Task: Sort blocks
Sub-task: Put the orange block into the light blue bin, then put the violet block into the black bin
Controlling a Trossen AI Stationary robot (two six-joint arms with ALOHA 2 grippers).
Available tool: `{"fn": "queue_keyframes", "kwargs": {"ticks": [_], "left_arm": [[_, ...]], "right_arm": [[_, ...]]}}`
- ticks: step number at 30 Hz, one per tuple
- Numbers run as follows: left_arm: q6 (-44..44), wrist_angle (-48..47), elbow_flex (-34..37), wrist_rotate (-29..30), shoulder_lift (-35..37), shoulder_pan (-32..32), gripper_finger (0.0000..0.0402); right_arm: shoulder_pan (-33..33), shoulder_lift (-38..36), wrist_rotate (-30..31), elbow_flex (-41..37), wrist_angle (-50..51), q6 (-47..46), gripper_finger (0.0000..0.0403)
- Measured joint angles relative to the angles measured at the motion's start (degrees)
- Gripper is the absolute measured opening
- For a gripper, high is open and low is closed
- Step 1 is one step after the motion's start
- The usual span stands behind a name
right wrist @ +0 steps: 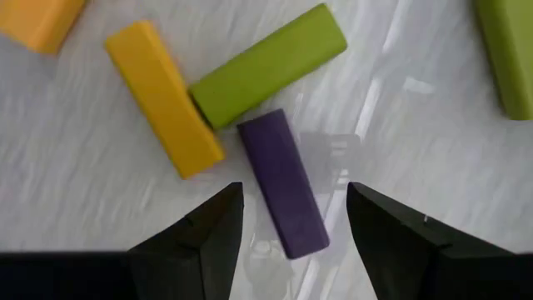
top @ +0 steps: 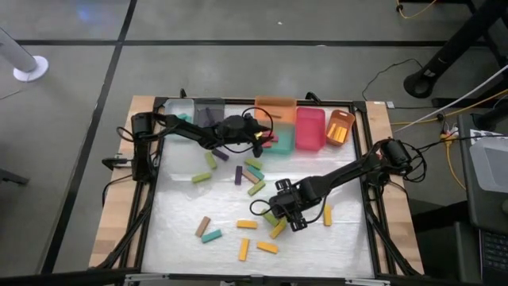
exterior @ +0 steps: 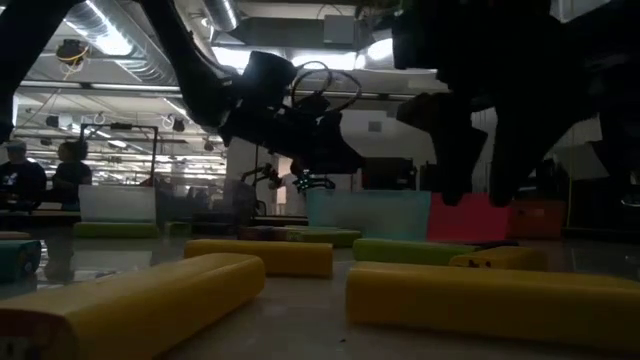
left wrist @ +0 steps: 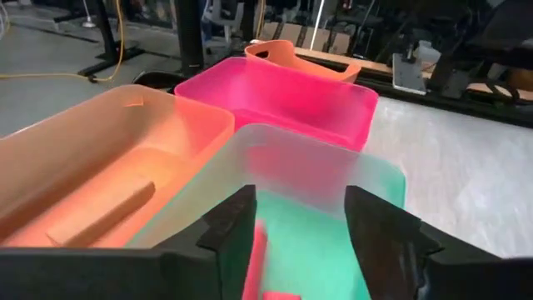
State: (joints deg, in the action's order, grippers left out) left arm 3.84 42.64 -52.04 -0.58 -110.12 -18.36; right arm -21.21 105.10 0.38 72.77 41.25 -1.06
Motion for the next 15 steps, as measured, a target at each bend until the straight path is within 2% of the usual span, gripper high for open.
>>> {"fn": "queue_keyframes", "kwargs": {"ticks": [8,11,15], "left_arm": [[-0.1,-3.2,-0.2,-0.2,6.1,0.2,0.0195],[-0.2,-7.8,-0.2,-0.2,10.5,0.2,0.0196],[-1.2,-18.6,-0.3,-0.2,17.5,0.4,0.0196]], "right_arm": [[0.0,0.0,-2.9,-5.7,-5.4,-0.4,0.0214],[0.1,0.0,-2.2,-7.5,-8.4,-1.5,0.0214],[0.7,0.0,-2.0,-10.0,-10.8,-1.6,0.0213]]}}
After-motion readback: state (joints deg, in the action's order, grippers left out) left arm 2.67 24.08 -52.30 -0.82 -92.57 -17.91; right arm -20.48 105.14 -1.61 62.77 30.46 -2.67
